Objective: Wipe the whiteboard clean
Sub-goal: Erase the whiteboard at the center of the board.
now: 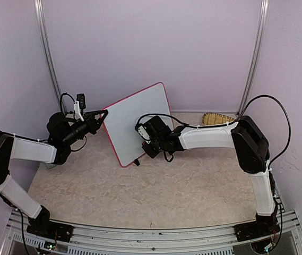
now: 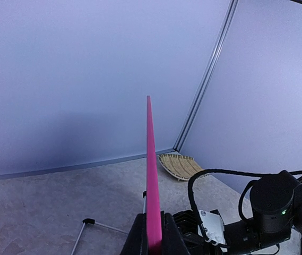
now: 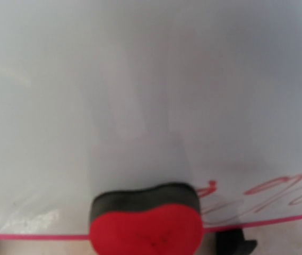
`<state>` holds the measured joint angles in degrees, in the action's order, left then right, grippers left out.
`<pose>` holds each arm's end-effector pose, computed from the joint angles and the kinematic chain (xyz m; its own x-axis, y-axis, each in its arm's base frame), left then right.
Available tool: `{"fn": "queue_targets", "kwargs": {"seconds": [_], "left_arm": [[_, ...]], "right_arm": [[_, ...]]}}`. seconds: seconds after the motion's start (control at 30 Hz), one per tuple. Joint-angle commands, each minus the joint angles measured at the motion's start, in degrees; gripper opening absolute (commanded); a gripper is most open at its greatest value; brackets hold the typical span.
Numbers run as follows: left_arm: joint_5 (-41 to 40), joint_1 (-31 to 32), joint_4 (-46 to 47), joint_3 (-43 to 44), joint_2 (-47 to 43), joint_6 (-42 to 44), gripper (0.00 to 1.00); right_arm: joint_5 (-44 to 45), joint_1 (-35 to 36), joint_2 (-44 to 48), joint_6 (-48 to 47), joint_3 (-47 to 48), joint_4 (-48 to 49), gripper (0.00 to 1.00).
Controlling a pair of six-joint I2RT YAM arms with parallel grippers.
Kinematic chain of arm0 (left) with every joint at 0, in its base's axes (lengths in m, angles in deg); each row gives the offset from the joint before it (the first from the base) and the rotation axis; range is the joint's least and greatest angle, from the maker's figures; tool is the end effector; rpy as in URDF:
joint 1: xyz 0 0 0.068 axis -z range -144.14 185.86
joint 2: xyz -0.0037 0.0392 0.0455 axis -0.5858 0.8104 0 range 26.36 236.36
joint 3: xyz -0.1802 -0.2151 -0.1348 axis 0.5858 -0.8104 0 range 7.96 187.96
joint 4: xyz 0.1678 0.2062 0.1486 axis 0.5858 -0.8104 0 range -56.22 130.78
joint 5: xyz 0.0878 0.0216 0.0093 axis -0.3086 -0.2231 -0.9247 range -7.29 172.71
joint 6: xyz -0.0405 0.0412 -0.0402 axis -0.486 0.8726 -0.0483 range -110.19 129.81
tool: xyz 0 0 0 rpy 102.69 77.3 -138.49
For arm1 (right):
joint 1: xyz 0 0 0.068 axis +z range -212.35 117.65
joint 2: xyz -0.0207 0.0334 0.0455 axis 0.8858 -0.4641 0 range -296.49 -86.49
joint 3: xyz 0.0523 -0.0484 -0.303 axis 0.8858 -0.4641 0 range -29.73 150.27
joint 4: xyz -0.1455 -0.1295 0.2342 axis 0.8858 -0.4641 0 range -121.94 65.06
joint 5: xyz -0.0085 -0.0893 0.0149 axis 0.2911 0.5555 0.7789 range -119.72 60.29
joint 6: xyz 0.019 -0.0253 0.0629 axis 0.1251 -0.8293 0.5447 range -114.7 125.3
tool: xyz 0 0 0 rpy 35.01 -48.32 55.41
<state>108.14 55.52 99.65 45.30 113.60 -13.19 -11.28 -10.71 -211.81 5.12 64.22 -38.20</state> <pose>0.3334 -0.1453 0.2528 -0.1398 -0.3250 -0.9353 0.7046 0.6310 -0.3245 0.3659 0.4328 0.1707 -0.4340 -0.5533 -0.7110 -0.6057 0.7634 -0.2244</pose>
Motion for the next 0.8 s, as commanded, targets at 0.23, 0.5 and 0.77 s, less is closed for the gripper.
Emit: {"fn": "queue_targets", "kwargs": {"seconds": [0.23, 0.5, 0.77], "left_arm": [[5.16, 1.55, -7.81, -1.04, 1.79, 1.56, 0.00], [5.24, 1.60, -7.77, -1.01, 2.01, 1.56, 0.00], [5.13, 1.61, -7.95, -1.13, 1.70, 1.65, 0.00]], "right_arm": [[-2.16, 0.54, 2.45, 0.36, 1.30, 6.84, 0.14], [-2.19, 0.77, 5.95, 0.34, -2.04, 11.74, 0.15], [-0.19, 0.76, 1.79, 0.48, -0.89, 8.40, 0.15]]}}
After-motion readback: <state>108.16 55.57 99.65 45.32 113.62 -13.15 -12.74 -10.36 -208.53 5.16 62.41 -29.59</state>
